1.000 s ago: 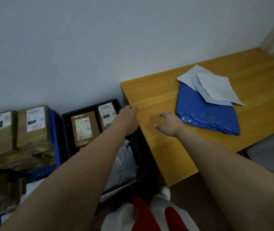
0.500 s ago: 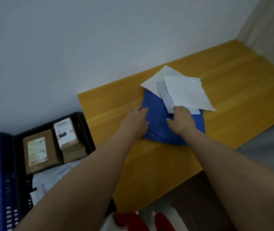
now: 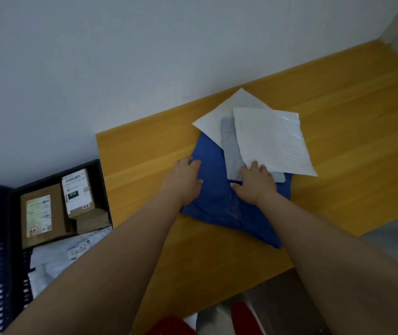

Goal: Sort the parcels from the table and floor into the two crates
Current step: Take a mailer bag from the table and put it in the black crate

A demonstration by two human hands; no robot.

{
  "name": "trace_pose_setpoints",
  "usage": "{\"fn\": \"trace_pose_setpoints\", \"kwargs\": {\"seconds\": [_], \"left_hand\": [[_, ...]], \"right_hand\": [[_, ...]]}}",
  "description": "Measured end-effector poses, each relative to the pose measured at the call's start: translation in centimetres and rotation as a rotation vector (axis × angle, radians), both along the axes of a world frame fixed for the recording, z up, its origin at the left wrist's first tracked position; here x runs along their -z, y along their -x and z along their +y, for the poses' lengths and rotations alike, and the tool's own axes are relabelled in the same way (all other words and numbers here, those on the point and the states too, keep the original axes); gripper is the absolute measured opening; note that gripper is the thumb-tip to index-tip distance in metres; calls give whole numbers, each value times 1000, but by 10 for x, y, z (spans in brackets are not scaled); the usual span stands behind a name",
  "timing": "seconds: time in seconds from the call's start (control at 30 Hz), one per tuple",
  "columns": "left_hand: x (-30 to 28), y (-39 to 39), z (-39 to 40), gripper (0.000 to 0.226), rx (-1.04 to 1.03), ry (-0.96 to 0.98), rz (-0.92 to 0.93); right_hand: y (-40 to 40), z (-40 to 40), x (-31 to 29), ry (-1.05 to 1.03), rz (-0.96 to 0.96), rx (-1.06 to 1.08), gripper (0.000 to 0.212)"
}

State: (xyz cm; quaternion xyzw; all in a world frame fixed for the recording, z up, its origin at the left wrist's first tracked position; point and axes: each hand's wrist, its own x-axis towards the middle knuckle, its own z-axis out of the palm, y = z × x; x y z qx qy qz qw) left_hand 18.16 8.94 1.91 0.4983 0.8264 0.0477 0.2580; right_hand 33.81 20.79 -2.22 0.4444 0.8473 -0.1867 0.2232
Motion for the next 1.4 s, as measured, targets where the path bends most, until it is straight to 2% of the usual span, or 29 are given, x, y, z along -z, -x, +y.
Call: {"fn": "trace_pose_setpoints", "kwargs": {"seconds": [0.1,0.27,0.3,0.43,0.73,0.83,0.9,1.0,1.03,1.1,1.23,1.4], "left_hand": [[-4,2,3,59,8,-9,0],[-21,11,-1,58,20,-66,1],[-26,15,-4,57,20,-81,3],[-49,37,-24,53,15,-145,34],[-92,108,-112,72,-80,-297,102],[-100,126,-142,68,-93,-338,188],[-104,136,-159,54,-113,-349,195],[-107,147,-183,14,-127,-361,238],[-106,150,-191,8,-144,-381,221],[-105,154,-205,10,-188,-434,164],[-104,161,-228,8,-336,-569,71],[-106,163,-245,10,-520,-698,-28]], "right_hand": [[3,3,-9,-63,58,-15,64],[18,9,-45,-303,219,-64,25],[23,8,-55,-333,264,-60,23],[49,-12,-95,-333,524,9,35],[118,-101,-175,-373,919,-67,31],[137,-131,-193,-357,1034,-55,29],[146,-148,-201,-350,1071,-34,31],[155,-171,-206,-314,1128,23,36],[157,-177,-206,-305,1133,44,36],[159,-187,-201,-311,1094,63,39],[155,-200,-180,-328,957,147,63],[147,-212,-154,-204,874,361,63]]}}
